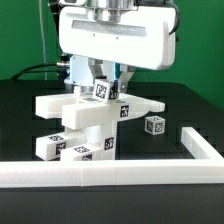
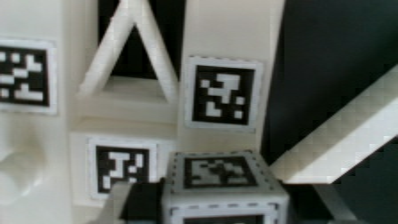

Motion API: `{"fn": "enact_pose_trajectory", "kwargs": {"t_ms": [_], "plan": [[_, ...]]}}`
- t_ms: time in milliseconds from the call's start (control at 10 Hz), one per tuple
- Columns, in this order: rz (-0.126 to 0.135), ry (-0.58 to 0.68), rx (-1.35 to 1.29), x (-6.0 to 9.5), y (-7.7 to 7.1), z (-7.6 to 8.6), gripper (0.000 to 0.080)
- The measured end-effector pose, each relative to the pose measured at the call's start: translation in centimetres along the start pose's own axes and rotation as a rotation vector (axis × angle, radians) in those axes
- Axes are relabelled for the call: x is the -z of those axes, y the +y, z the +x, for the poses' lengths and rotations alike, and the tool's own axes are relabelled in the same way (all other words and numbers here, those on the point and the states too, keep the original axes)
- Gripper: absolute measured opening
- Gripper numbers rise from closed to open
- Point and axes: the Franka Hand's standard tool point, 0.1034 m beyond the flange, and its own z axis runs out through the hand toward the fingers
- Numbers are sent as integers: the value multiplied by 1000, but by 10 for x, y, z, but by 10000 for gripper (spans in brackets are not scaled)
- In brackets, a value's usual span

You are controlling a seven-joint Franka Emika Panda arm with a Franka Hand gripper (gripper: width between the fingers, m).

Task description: Assemble chair

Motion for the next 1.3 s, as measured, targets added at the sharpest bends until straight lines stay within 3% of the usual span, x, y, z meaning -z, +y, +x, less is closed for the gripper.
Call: {"fn": "enact_pose_trajectory", "kwargs": {"t_ms": [300, 400, 500, 600, 1300], "plan": [[0, -2, 43, -1, 0, 0, 291], [-4, -3, 72, -3, 2, 0, 507], [-8, -3, 143, -5, 3, 0, 507], [-8, -4, 249, -6, 3, 1, 619], [-8, -7, 754, -6, 4, 1, 649]]}}
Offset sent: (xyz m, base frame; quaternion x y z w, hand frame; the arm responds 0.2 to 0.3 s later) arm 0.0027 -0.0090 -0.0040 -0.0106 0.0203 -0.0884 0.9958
